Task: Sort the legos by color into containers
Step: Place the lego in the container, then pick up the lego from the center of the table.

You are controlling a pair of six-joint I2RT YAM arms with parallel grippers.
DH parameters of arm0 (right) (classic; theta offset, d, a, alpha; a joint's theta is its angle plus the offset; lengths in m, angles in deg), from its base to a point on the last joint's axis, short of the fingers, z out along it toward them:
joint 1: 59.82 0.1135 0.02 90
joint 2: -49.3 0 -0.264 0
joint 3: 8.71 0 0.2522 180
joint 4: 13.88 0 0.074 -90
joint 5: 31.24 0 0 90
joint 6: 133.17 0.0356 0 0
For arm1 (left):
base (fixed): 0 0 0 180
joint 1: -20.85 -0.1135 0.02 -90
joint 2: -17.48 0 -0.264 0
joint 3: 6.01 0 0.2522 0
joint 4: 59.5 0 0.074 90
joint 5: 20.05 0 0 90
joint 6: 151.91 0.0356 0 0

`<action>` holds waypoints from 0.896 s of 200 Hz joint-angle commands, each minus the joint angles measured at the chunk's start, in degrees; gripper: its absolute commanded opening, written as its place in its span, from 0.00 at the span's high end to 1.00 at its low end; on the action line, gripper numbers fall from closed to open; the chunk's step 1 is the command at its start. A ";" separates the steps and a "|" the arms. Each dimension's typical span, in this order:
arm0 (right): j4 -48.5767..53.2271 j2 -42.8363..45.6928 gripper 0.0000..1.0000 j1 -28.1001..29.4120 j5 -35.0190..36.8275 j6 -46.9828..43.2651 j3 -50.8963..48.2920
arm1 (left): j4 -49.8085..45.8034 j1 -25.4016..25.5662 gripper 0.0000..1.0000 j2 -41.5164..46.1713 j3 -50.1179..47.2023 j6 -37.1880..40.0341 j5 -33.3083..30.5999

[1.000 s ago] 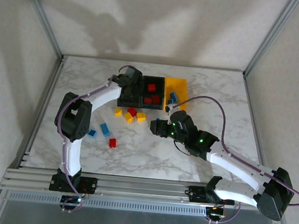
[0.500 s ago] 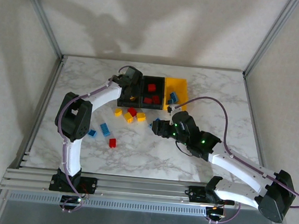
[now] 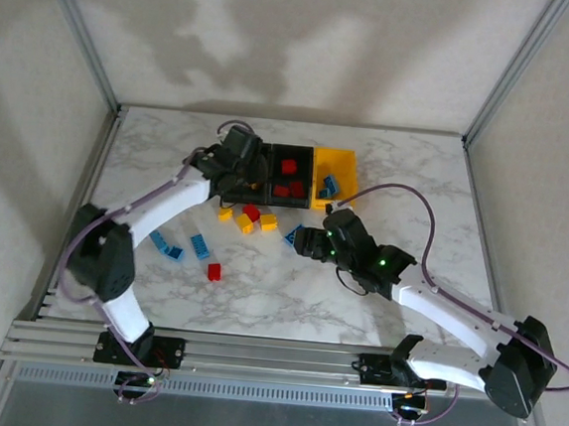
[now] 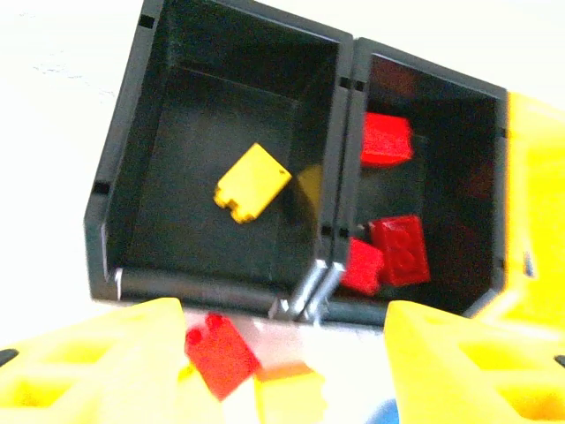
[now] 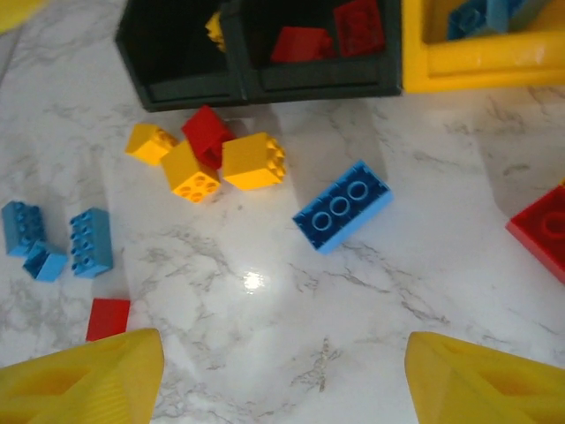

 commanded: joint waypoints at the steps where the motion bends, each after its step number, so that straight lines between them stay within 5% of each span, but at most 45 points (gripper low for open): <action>1: 3.28 -3.12 0.27 -0.78 2.77 5.37 2.58 | 2.60 0.48 0.38 7.47 -7.85 1.12 4.49; 97: 3.33 -17.16 0.27 -1.84 3.87 11.19 10.40 | 7.74 0.71 0.32 36.99 -34.75 -2.47 12.60; 179: 8.43 -31.99 0.26 -3.88 0.27 13.30 19.69 | 4.37 0.84 0.30 42.93 -37.87 -2.90 12.43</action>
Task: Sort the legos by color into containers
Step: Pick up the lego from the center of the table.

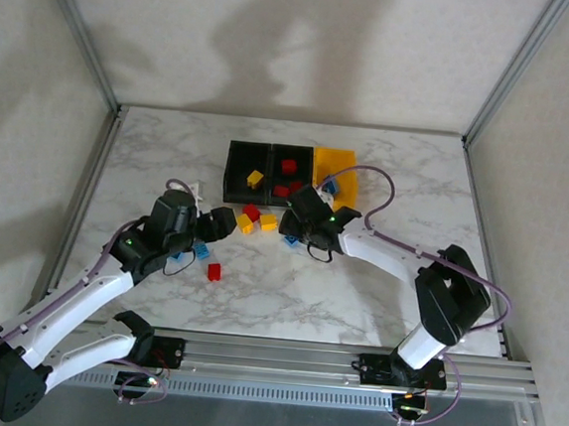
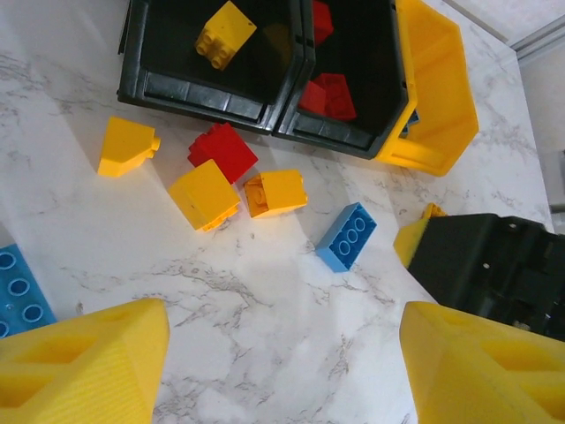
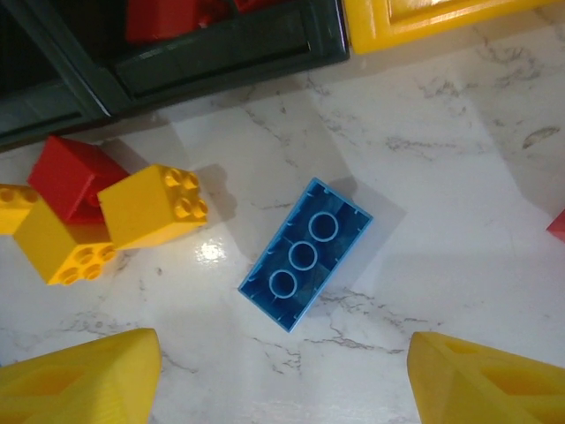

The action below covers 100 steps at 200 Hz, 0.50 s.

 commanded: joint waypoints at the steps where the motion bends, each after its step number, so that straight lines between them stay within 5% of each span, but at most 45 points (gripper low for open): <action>1: 2.86 -3.64 0.26 -1.06 -1.13 1.69 2.70 | -1.18 0.47 0.30 0.66 -1.37 -0.90 0.42; 100: 2.12 -15.22 0.33 -2.46 -4.14 1.43 8.58 | 0.26 0.73 0.30 0.01 -3.44 -1.87 -0.01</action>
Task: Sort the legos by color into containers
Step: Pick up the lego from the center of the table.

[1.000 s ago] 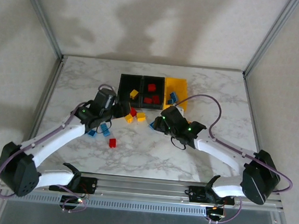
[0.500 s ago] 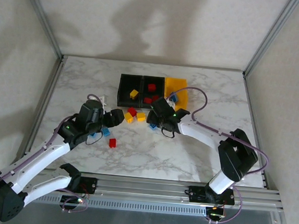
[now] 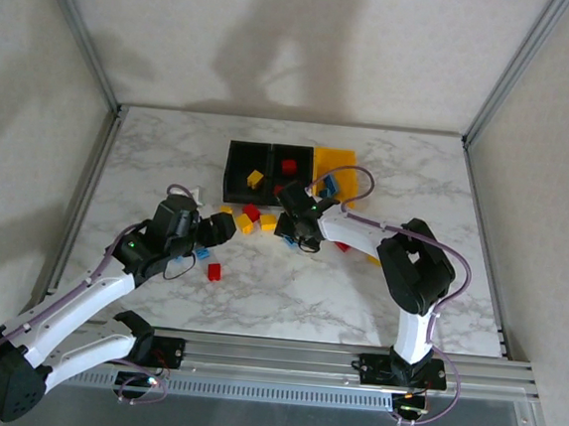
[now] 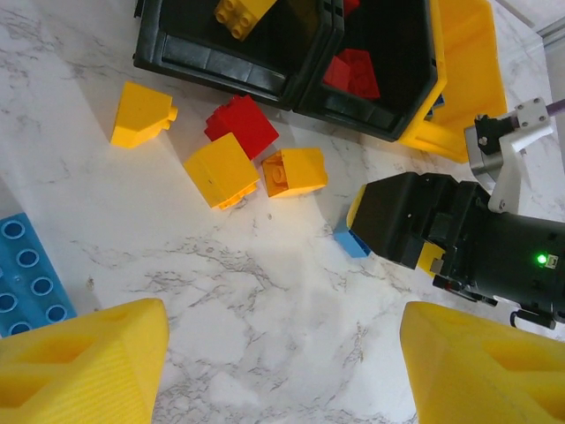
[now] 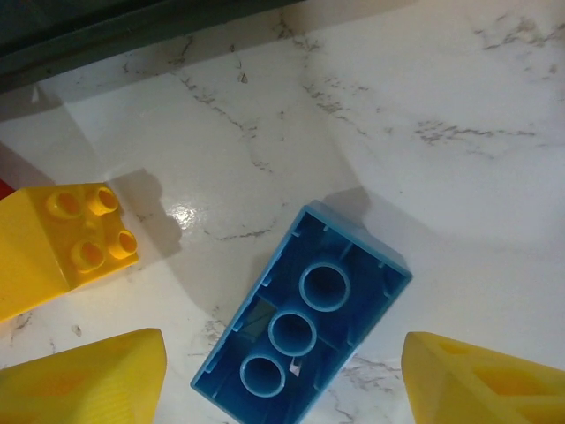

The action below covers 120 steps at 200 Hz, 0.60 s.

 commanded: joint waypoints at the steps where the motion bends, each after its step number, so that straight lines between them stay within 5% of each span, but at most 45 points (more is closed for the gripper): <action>1: 0.68 -1.47 0.33 -0.50 -0.82 0.99 1.51 | 0.17 0.49 0.30 0.09 -1.05 -0.41 0.01; 70: -0.98 -1.05 0.57 -0.53 -2.44 -0.21 -1.77 | 0.84 0.54 0.30 -0.28 -1.58 -0.85 -0.28; 120: -0.63 -1.94 0.54 -0.54 -2.67 -2.07 -2.00 | 1.49 0.50 0.31 -0.74 -1.67 -1.28 -0.11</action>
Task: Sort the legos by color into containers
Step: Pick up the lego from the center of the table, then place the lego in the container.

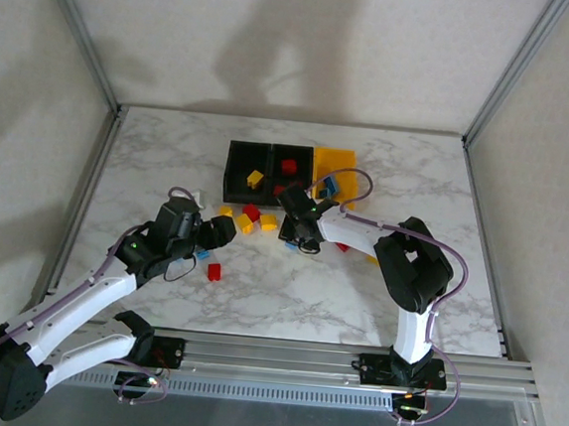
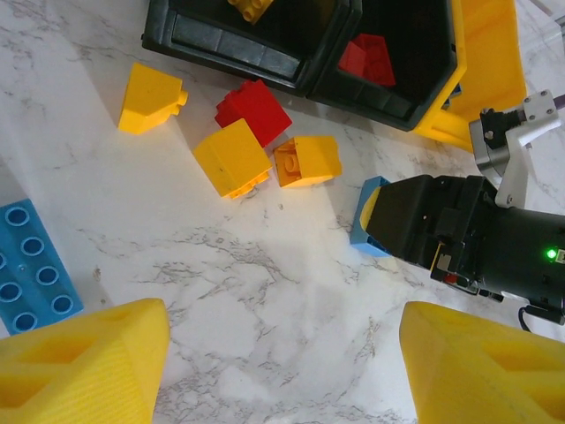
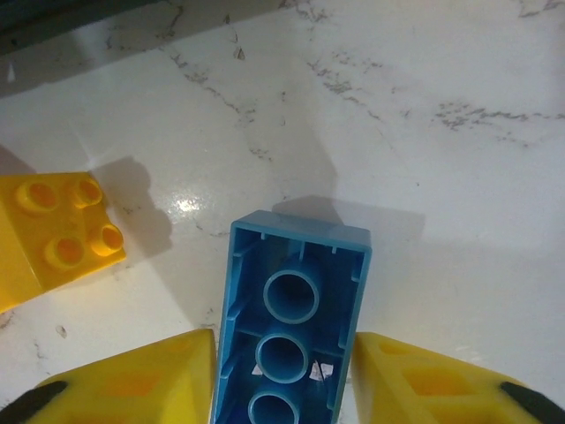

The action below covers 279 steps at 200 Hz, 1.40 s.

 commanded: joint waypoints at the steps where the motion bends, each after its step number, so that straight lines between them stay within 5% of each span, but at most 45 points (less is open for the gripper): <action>1: 1.09 -1.28 0.54 -0.30 -0.74 -1.55 -0.72 | 1.12 0.41 0.31 -0.20 -0.47 -1.02 -0.11; 20: 0.66 -1.02 0.67 -0.34 -0.80 -1.59 -1.02 | 0.95 0.49 0.31 -0.12 -0.34 -1.20 -0.11; 43: 1.65 1.14 0.72 -0.30 0.97 -2.32 -1.07 | 1.10 0.59 0.31 0.16 -0.34 -1.45 0.18; 96: 7.15 9.54 0.72 -1.15 6.58 -7.13 0.29 | 5.14 1.95 0.31 -2.09 -0.31 -2.76 1.58; 135: 8.89 12.22 0.71 -7.19 6.95 -13.44 3.44 | 7.63 5.15 0.31 -6.86 2.54 -3.18 0.98; 203: 8.49 2.13 0.69 -17.56 2.69 -24.13 17.47 | 10.82 8.74 0.31 -12.26 6.32 -4.70 1.91; 279: 10.16 -9.98 0.66 -20.40 -0.22 -28.28 29.05 | 12.25 10.58 0.32 -16.73 9.76 -5.03 1.04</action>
